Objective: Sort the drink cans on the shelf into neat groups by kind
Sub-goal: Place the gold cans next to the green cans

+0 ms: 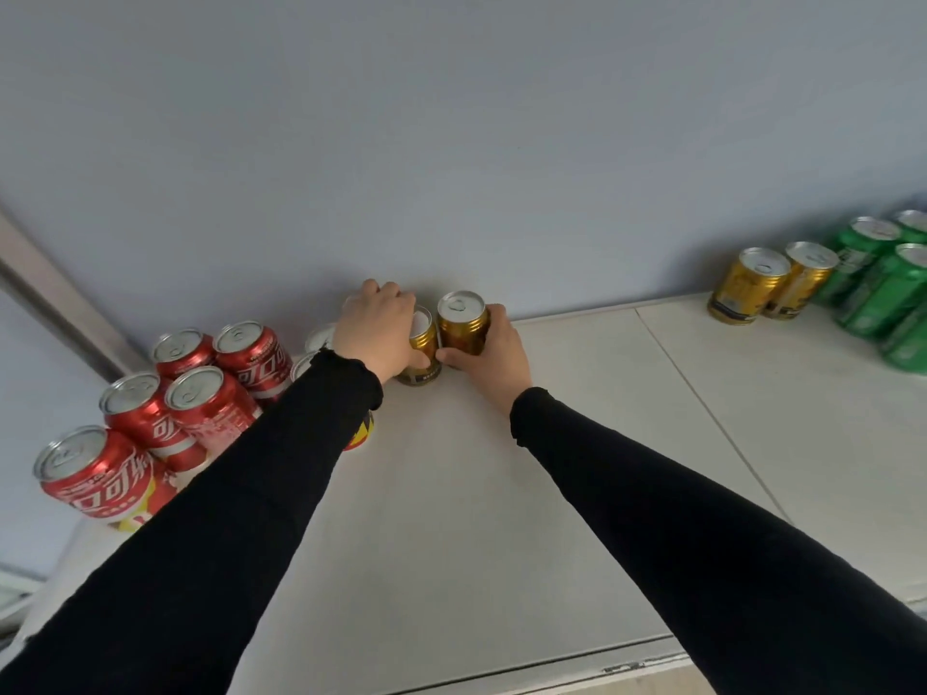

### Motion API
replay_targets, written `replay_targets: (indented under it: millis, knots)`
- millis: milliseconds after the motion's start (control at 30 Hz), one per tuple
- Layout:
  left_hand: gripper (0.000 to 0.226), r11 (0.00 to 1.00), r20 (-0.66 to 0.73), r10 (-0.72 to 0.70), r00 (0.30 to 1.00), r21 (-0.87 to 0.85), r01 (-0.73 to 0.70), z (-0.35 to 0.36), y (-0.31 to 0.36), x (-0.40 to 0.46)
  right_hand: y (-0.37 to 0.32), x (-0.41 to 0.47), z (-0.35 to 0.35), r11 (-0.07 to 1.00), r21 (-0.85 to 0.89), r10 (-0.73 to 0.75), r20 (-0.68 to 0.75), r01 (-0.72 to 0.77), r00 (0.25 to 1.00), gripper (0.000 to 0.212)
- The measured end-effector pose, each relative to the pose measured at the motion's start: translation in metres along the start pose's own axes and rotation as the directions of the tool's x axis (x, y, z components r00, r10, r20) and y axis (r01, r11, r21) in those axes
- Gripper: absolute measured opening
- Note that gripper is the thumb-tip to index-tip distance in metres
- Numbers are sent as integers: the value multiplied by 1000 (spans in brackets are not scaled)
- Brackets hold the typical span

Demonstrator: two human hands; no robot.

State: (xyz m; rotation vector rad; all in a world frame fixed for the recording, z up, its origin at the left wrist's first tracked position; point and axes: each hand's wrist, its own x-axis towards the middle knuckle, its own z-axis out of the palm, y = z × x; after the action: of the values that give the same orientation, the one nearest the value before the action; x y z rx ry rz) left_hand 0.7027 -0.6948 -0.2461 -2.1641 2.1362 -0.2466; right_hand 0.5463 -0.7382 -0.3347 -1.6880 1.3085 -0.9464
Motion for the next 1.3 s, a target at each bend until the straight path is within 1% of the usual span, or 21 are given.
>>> replay_targets:
  millis: [67,167,233,300,367,433,500,633,767,867,967,1033,1100,1200,1300]
  knots:
    - [78,1000,5,6,1000,17,-6,-7,1,0,-2,2,-5,1000,19,-3,24,2,1000,69]
    - [76,998,0,58,998,21,-58,-16,7,-3,0,-7,-25,993,114,21,13,-23,1000,61]
    - [72,995,-19,87,996,-42,-88,-19,19,-6,6,-18,-49,983,178,49,-11,-47,999,59]
    - [69,978,-32,122,992,-165,-126,-21,38,-8,17,-30,-78,976,210,74,-51,-61,996,62]
    - [67,935,-24,169,985,-313,-168,-24,63,-8,30,-42,-111,974,213,99,-109,-74,989,67]
    - [64,870,-28,214,976,-449,-204,-27,93,-6,45,-55,-148,973,210,132,-171,-95,976,71]
    - [64,801,-52,255,966,-548,-241,-28,125,-3,58,-66,-186,973,202,156,-225,-110,962,72]
    - [69,699,-115,331,937,-637,-325,-32,195,11,85,-81,-257,982,154,156,-355,-107,922,68]
    - [78,648,-184,322,929,-672,-358,-40,268,31,116,-81,-317,988,97,153,-446,-123,882,69]
    - [79,673,-154,294,943,-667,-319,-45,322,51,139,-71,-353,990,85,142,-450,-116,882,66]
    - [73,730,-94,262,960,-631,-261,-43,365,72,157,-56,-376,993,54,114,-414,-101,903,69]
    - [69,748,-67,232,970,-625,-222,-43,385,82,166,-45,-385,993,70,111,-372,-91,922,71]
    - [67,762,-63,193,979,-619,-190,-46,398,90,171,-36,-390,995,78,88,-335,-66,938,72]
    - [69,814,-61,136,989,-562,-146,-51,408,98,176,-27,-390,996,87,57,-304,-32,951,74]
    - [72,833,-60,106,993,-539,-121,-51,414,102,180,-18,-390,993,118,59,-287,-26,956,78]
